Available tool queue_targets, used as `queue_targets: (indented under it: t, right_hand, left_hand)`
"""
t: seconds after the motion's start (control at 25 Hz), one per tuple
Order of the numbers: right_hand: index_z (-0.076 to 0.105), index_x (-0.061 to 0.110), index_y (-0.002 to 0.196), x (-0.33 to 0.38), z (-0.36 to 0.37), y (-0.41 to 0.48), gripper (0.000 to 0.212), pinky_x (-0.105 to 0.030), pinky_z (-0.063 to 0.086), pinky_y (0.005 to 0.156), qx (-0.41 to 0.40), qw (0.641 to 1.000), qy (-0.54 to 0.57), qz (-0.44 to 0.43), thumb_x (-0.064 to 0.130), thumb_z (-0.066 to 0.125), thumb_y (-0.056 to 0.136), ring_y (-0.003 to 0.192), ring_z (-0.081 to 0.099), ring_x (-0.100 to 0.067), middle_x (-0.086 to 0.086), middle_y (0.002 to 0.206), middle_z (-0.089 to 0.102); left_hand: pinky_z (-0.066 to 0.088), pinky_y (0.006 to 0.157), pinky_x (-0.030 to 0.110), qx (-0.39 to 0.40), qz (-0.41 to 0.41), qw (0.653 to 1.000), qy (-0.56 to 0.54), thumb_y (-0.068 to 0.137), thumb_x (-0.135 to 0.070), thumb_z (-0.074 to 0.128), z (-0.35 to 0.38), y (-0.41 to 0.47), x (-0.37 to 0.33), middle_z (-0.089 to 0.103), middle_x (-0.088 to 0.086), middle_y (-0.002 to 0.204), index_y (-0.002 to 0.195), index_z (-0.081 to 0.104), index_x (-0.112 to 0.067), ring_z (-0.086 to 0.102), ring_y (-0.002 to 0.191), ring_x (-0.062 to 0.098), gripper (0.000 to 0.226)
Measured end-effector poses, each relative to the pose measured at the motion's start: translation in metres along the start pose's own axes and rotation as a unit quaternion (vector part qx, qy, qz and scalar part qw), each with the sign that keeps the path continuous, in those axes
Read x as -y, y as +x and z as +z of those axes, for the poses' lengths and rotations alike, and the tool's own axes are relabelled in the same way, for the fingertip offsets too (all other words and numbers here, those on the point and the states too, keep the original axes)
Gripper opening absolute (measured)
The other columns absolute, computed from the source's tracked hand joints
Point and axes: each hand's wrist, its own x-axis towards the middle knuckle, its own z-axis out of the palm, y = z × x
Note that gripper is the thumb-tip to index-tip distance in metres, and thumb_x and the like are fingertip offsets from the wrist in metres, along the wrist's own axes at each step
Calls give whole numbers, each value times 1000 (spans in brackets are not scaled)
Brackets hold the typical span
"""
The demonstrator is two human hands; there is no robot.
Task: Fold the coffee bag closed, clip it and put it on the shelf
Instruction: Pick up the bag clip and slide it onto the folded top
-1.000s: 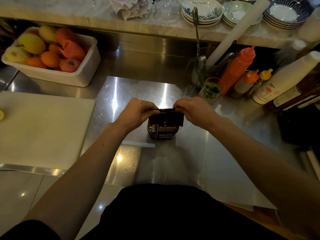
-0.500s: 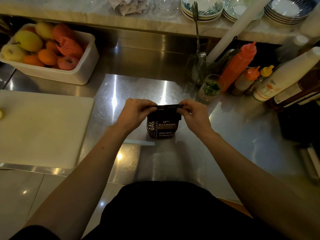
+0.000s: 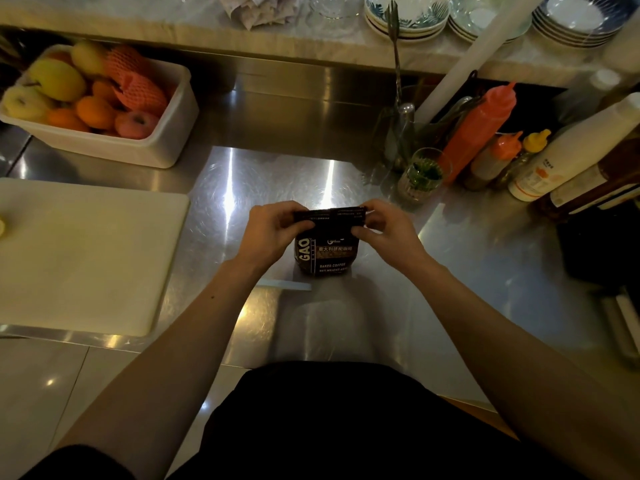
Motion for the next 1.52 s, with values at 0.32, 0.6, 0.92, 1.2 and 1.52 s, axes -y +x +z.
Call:
queue_targets:
  t: [0.32, 0.6, 0.92, 1.2, 1.52]
  right_hand:
    - [61, 24, 85, 1, 17, -3, 20, -31, 58, 82, -79, 996, -9, -39, 8, 73, 82, 83, 67, 2, 17, 82, 66]
    - [55, 24, 103, -16, 68, -69, 19, -26, 52, 78, -71, 997, -42, 1, 16, 64, 88, 86, 58, -4, 6, 97, 62]
    - [50, 22, 123, -20, 143, -39, 35, -39, 49, 80, 147, 947, -286, 8, 30, 58, 90, 109, 50, -25, -7, 123, 52]
    - [56, 21, 107, -24, 159, -31, 14, -31, 37, 67, 167, 927, -335, 27, 22, 50, 94, 99, 50, -23, -4, 107, 55]
    - [63, 10, 101, -22, 106, -54, 12, -36, 48, 73, 44, 969, -179, 166, 16, 62, 91, 79, 62, -24, -4, 85, 64]
  left_hand:
    - [51, 71, 8, 21, -78, 996, -26, 80, -4, 76, 9, -2, 10, 73, 2, 93, 104, 72, -7, 69, 78, -6, 25]
    - [55, 74, 15, -45, -102, 992, -67, 79, -1, 75, -20, -3, 21, 73, 4, 94, 102, 72, -3, 70, 74, -5, 24]
    - [56, 72, 19, -137, -93, 981, -101, 78, 0, 76, -73, -29, 42, 74, 5, 92, 98, 74, -6, 71, 75, -1, 21]
    - [54, 69, 17, -162, -88, 975, -126, 77, -4, 77, -112, -54, 63, 74, -18, 81, 95, 74, -20, 71, 76, 0, 24]
    - [52, 66, 13, -132, -90, 978, -132, 78, -5, 77, -123, -45, 76, 71, -28, 73, 95, 73, -20, 69, 71, -6, 23]
